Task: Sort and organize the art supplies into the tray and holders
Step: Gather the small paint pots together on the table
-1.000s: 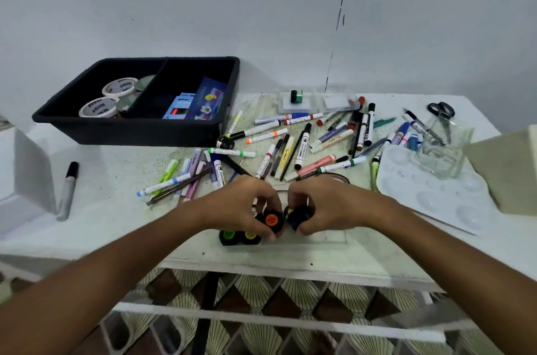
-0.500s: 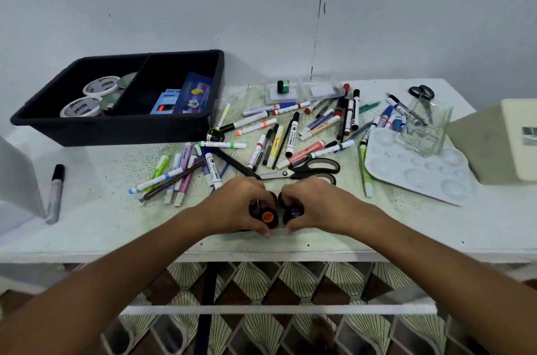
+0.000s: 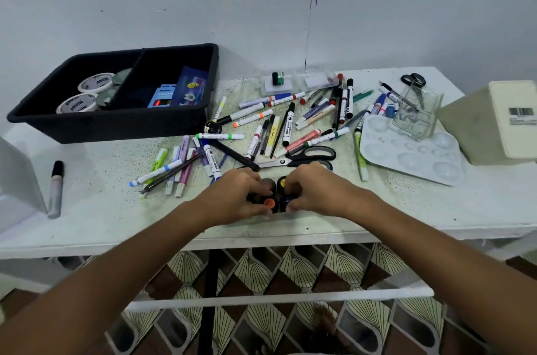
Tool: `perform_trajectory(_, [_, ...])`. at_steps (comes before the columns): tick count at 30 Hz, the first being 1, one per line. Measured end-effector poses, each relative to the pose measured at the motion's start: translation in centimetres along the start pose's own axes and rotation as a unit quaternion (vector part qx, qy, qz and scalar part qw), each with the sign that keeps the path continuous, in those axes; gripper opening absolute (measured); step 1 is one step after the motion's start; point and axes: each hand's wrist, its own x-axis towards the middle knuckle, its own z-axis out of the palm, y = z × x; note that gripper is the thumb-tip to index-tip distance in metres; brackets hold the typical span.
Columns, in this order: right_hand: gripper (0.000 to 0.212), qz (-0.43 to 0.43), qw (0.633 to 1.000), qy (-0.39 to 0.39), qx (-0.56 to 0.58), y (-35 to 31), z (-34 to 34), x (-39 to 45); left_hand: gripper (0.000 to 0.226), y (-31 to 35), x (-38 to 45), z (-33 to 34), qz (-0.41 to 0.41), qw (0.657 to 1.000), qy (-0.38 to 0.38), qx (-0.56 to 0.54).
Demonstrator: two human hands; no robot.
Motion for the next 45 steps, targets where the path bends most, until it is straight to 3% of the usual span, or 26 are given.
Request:
perform_trajectory(6, [0.017,0.004,1.0,0.005,0.003,0.2,0.2,0.2,0.033,-0.5,-0.4,0.5,0.004,0.999,0.035,-0.02])
perform_trajectory(15, [0.016,0.003,0.999,0.0,-0.039,-0.1,0.1,0.6,0.045,-0.8,-1.2,1.4,0.003,0.992,0.104,-0.075])
perform_trajectory(23, [0.024,-0.086,0.995,0.039,-0.042,-1.6,1.3,0.4,0.041,-1.9,-2.1,1.0,0.023,0.996,0.083,-0.04])
perform_trajectory(27, [0.01,-0.081,0.995,0.043,-0.047,-1.6,1.7,0.7,0.038,-2.0,-2.7,1.1,0.041,0.995,0.088,-0.024])
perform_trajectory(32, [0.018,-0.082,0.994,0.038,-0.054,-1.9,1.6,0.8,0.037,-2.4,-3.0,0.9,0.031,0.994,0.1,-0.033])
perform_trajectory(45, [0.016,-0.102,0.99,0.015,-0.096,-2.5,1.1,1.3,0.038,-3.2,-2.2,0.2,0.007,0.998,0.046,-0.043])
